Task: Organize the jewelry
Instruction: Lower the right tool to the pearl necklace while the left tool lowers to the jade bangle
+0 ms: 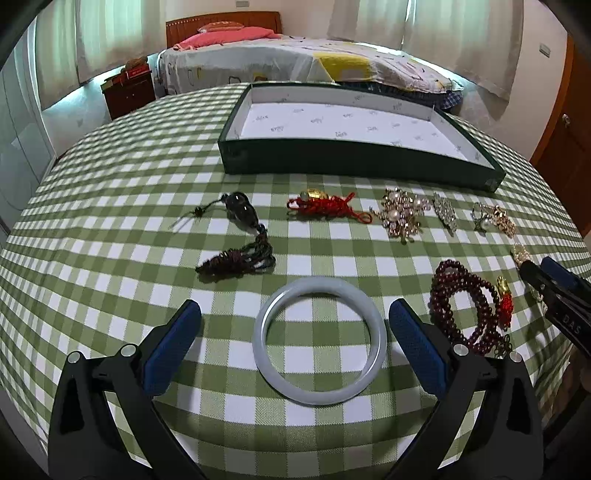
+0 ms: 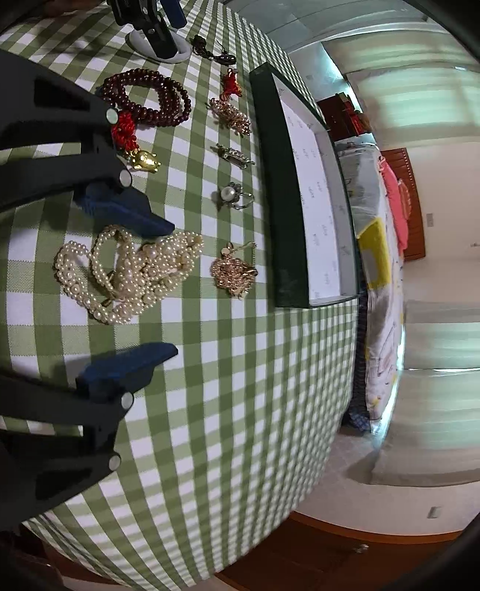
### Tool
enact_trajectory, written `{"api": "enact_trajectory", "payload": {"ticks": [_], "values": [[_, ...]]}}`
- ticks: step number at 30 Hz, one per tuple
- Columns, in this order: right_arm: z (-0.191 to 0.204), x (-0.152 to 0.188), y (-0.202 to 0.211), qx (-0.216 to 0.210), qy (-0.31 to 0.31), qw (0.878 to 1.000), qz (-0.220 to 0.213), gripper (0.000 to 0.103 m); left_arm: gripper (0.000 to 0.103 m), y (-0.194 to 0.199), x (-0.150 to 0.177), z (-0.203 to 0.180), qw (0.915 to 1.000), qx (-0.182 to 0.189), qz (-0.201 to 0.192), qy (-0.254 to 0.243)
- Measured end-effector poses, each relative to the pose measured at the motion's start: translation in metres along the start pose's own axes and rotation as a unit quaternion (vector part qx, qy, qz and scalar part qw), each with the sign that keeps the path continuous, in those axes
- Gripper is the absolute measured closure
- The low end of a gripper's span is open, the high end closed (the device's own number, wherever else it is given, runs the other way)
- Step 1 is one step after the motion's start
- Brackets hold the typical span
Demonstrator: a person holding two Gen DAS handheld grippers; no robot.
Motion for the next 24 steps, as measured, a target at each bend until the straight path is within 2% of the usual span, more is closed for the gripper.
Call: {"api": "enact_trajectory", "payload": {"ticks": [4,10,15,18,21,24], "values": [[0.0025,0.0018,0.0022,-0.001,0.006,1.0,-0.004,0.053,0.004,-0.0002,0.002,-0.0019,1.0,0.001,0.001,-0.002],[0.0074,0.003,0.0058,-0.027,0.01,1.0,-0.006,0.082,0.004,0.0,0.0038,-0.0041,1.0,-0.005,0.003,-0.006],[0.0082,0.0041,0.0068,-0.029,0.01,1.0,-0.006,0.084,0.004,0.0014,0.0043,-0.0064,0.9999,-0.013,0.004,-0.011],[0.0081,0.0036,0.0066,-0.03,0.008,1.0,-0.006,0.084,0.004,0.0082,0.0037,-0.0067,0.9997,-0.017,-0.01,-0.011],[0.0088,0.0042,0.0073,-0.033,0.006,0.999,-0.007,0.084,0.004,0.002,0.0081,-0.0053,0.9998,-0.017,0.007,-0.008],[0.01,0.0049,0.0082,-0.035,0.005,0.999,-0.008,0.084,0.004,0.0027,0.008,-0.0033,0.9998,-0.019,0.004,-0.006]]}}
Point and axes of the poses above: each gripper's, at about its wrist camera, not at the fingertips, and y roughly against the way its jaws point, z to its left, x to its underside, the point moved 3 cm from there along -y, roughly the way its jaws point, and after that the axes turned 2 degrees about -x, right-handed, at the moved point
